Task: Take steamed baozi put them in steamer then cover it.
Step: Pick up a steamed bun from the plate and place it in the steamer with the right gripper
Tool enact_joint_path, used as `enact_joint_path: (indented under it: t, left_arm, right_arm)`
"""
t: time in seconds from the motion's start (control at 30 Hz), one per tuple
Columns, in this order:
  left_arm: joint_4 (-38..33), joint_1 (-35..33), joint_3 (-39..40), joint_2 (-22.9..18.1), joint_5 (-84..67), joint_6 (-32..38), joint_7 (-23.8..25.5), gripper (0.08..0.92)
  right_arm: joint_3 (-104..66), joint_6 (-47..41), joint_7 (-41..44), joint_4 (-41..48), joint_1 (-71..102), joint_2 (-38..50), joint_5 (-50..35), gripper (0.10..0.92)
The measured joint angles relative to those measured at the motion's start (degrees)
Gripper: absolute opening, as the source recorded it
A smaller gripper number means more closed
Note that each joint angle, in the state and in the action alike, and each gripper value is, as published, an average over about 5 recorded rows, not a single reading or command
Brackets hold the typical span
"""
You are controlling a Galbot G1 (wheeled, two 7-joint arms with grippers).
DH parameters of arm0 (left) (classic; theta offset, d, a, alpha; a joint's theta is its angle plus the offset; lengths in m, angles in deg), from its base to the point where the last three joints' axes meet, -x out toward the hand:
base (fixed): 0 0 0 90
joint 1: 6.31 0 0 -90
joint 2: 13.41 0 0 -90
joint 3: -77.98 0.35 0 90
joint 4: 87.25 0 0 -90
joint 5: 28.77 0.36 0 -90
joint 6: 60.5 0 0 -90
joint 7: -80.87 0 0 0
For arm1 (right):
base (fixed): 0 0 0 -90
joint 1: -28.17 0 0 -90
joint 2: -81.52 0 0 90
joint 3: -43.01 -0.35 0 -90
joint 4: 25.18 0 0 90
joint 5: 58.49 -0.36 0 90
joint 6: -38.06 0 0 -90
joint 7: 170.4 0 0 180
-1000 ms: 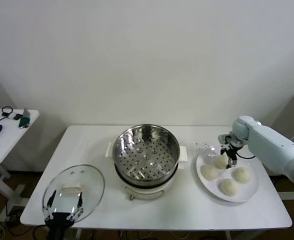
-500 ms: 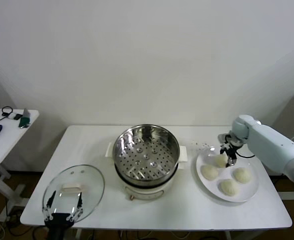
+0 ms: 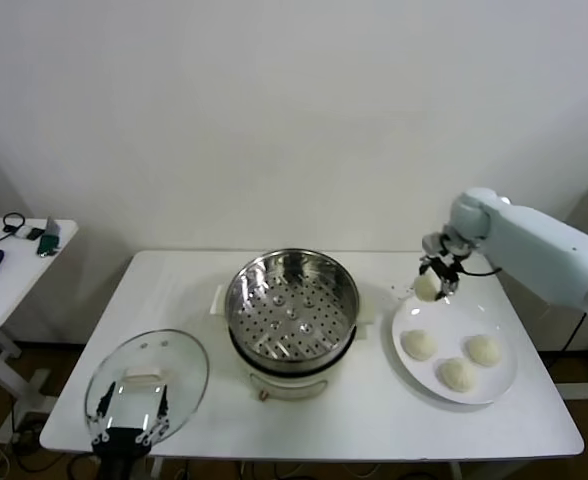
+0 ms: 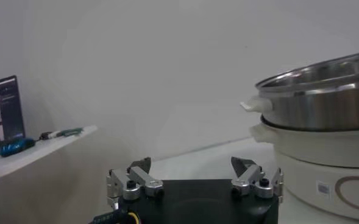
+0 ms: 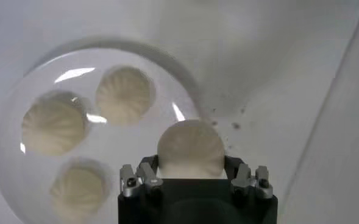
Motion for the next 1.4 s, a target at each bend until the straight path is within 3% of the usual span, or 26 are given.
enact_joint_path:
  t: [0.53, 0.93, 1.4]
  left_arm:
    - [0.3, -0.1, 0.4, 0.0, -0.5, 0.0, 0.1, 0.823]
    - [0.1, 0.1, -0.3, 0.5, -1.1, -0.5, 0.1, 0.823]
    - [0.3, 0.7, -0.2, 0.2, -1.3, -1.2, 0.1, 0.823]
  right_arm:
    - [5.9, 11.6, 1.5, -9.8, -13.7, -13.6, 4.7, 0.696]
    - [4.3, 16.4, 2.1, -10.9, -8.8, -22.4, 13.6, 0.696]
    - [3.7, 19.0, 2.0, -9.3, -1.0, -26.7, 21.9, 0.702]
